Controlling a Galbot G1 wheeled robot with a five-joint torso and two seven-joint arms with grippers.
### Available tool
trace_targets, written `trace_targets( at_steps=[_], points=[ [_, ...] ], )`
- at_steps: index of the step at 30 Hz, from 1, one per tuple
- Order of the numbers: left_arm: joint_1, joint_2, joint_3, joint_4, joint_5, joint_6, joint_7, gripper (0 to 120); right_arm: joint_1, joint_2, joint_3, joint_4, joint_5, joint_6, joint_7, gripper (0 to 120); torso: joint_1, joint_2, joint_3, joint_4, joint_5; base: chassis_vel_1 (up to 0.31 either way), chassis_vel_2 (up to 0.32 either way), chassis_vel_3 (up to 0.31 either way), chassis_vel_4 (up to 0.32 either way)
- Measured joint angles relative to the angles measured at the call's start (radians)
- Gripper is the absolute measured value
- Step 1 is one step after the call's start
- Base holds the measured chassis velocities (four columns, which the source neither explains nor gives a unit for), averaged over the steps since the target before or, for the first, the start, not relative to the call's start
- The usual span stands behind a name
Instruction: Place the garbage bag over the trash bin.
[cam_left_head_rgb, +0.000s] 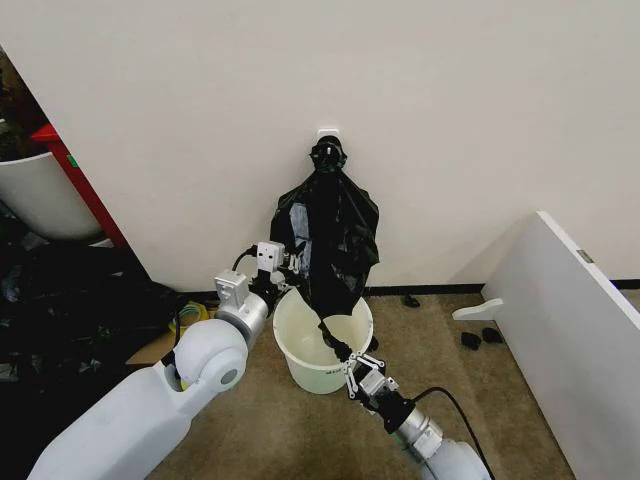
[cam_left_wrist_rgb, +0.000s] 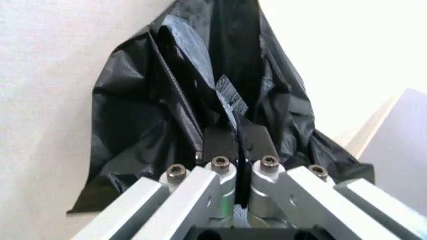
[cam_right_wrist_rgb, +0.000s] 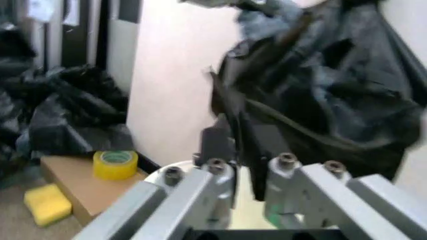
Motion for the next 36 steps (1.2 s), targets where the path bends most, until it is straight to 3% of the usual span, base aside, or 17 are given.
trace_targets(
  at_steps=[2,3,7,14,16,20,22,25,36],
  points=[
    [0.005,-0.007,-0.014,0.012,-0.018,-0.018,0.007,0,-0.045,-0.018,-0.015,0.08,0.071,-0.132,0.083,16,0.0,0.0,0.0,-0.0001,-0.0002,0.0,0.0,0.0,0.0],
    [0.005,-0.007,-0.014,0.012,-0.018,-0.018,0.007,0,-0.045,-0.018,-0.015,0.08,0.071,-0.132,0.083,16,0.0,0.0,0.0,-0.0001,-0.0002,0.0,0.0,0.0,0.0],
    [-0.002,-0.027,-0.019,0.036,-0.027,-0.053,0.023,0,-0.087,-0.066,-0.022,0.228,0.196,-0.328,0.194,34,0.0,0.0,0.0,-0.0003,-0.0003,0.0,0.0,0.0,0.0],
    [-0.003,-0.019,-0.015,0.022,-0.03,-0.073,0.046,0,-0.016,-0.129,0.012,0.336,0.323,-0.463,0.258,59,0.0,0.0,0.0,-0.0002,0.0002,0.0,0.0,0.0,0.0],
    [0.014,-0.017,-0.02,0.023,-0.026,-0.076,0.058,0,0.062,-0.163,0.019,0.322,0.383,-0.503,0.271,69,0.0,0.0,0.0,-0.0005,-0.0001,0.0,0.0,0.0,0.0],
    [0.039,-0.014,-0.028,0.026,-0.012,-0.081,0.065,0,0.139,-0.191,0.002,0.291,0.424,-0.542,0.282,76,0.0,0.0,0.0,-0.0002,0.0004,0.0,0.0,0.0,0.0],
    [0.075,-0.003,-0.041,0.028,0.012,-0.087,0.069,0,0.288,-0.239,-0.057,0.239,0.479,-0.607,0.3,89,0.0,0.0,0.0,0.0002,0.0,0.0,0.0,0.0,0.0],
    [0.093,-0.002,-0.056,0.027,0.018,-0.087,0.07,0,0.397,-0.264,-0.123,0.202,0.514,-0.654,0.305,98,0.0,0.0,0.0,0.0001,-0.0002,0.0,0.0,0.0,0.0],
    [0.137,-0.009,-0.092,0.019,0.035,-0.09,0.073,0,0.701,-0.227,-0.352,0.048,0.534,-0.773,0.343,99,0.0,0.0,0.0,0.0,-0.0003,0.0,0.0,0.0,0.0]
  ],
)
